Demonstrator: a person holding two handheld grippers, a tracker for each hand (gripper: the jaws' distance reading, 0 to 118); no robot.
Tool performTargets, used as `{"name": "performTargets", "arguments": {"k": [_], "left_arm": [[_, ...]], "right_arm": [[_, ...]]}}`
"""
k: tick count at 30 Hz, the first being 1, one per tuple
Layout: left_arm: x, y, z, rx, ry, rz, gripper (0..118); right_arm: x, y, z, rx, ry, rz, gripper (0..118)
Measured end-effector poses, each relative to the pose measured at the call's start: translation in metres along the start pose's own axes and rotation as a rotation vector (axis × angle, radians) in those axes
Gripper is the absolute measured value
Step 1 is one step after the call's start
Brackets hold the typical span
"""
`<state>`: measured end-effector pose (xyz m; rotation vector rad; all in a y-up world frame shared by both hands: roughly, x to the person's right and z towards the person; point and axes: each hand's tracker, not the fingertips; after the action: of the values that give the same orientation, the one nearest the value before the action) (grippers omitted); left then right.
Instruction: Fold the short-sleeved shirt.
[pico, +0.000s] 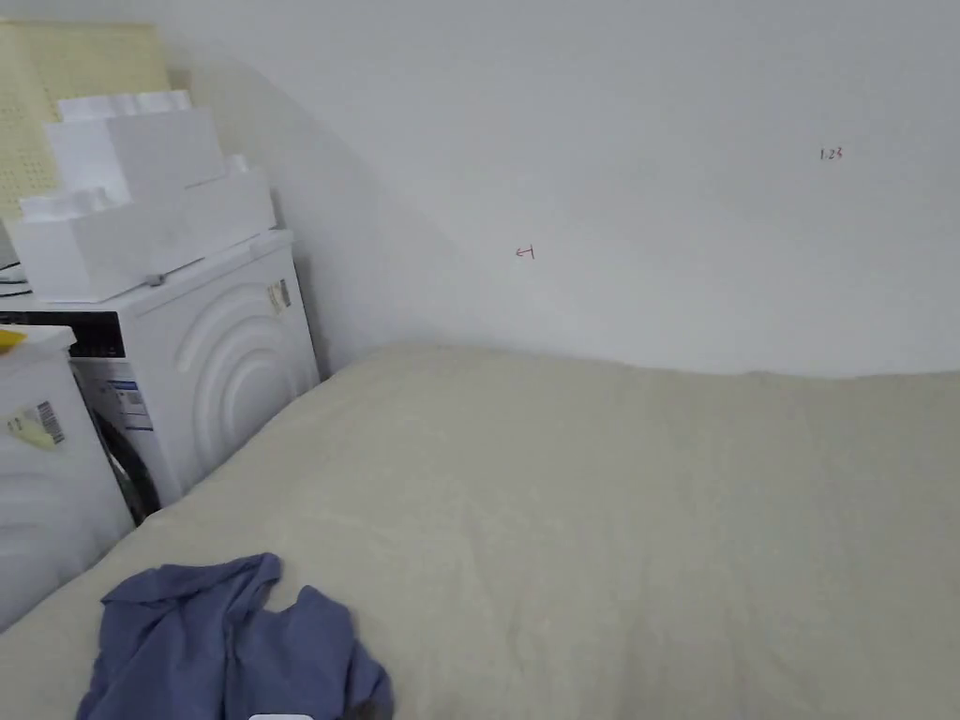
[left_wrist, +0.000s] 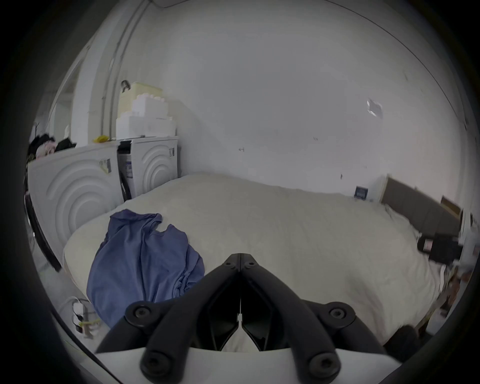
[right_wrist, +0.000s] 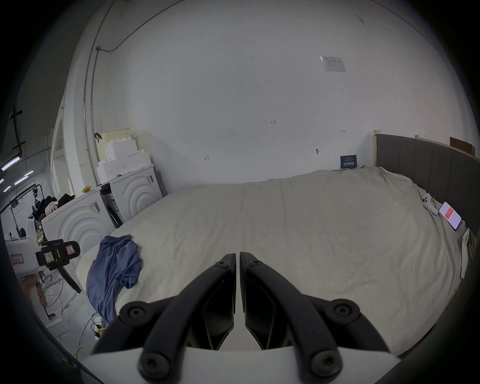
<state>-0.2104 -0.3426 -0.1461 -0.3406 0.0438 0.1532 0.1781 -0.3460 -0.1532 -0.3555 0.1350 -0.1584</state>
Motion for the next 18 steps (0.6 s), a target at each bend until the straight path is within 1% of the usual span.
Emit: {"name": "performTargets", "arguments": {"k": [1, 3, 6, 7, 9, 11, 13, 14, 15, 16, 18], "left_arm": [[-0.006, 0.002, 0.001, 0.024, -0.001, 0.016, 0], [-0.014, 0.005, -0.001, 0.011, 0.003, -0.001, 0], [-0.034, 0.006, -0.004, -0.003, 0.062, -0.056, 2], [-0.044, 0.006, -0.006, -0.009, 0.073, -0.066, 8], [-0.065, 0.01, -0.013, -0.005, 0.127, -0.066, 28], [-0.084, 0.015, -0.025, -0.035, 0.142, -0.074, 64], [-0.104, 0.019, -0.046, -0.073, 0.207, -0.092, 87], [-0.112, 0.02, -0.057, -0.078, 0.218, -0.102, 95], [-0.122, 0.02, -0.072, -0.106, 0.221, -0.134, 99], [-0.129, 0.021, -0.086, -0.13, 0.234, -0.144, 99], [-0.149, 0.017, -0.121, -0.189, 0.238, -0.177, 99]], "right_arm": [[-0.002, 0.0, -0.002, -0.002, -0.001, -0.001, 3], [-0.002, -0.001, -0.004, -0.014, 0.012, -0.005, 3], [-0.003, -0.001, -0.002, -0.024, 0.028, 0.005, 3], [-0.003, -0.002, -0.001, -0.028, 0.032, 0.016, 3], [-0.003, -0.005, -0.002, -0.037, 0.031, 0.026, 3], [-0.001, -0.008, -0.006, -0.055, 0.029, 0.017, 3], [0.0, -0.012, -0.01, -0.072, 0.037, -0.023, 4], [0.0, -0.014, -0.011, -0.075, 0.04, -0.04, 4], [0.0, -0.015, -0.013, -0.086, 0.045, -0.05, 4], [0.0, -0.016, -0.014, -0.095, 0.051, -0.051, 4], [0.0, -0.019, -0.019, -0.119, 0.045, -0.022, 4]]}}
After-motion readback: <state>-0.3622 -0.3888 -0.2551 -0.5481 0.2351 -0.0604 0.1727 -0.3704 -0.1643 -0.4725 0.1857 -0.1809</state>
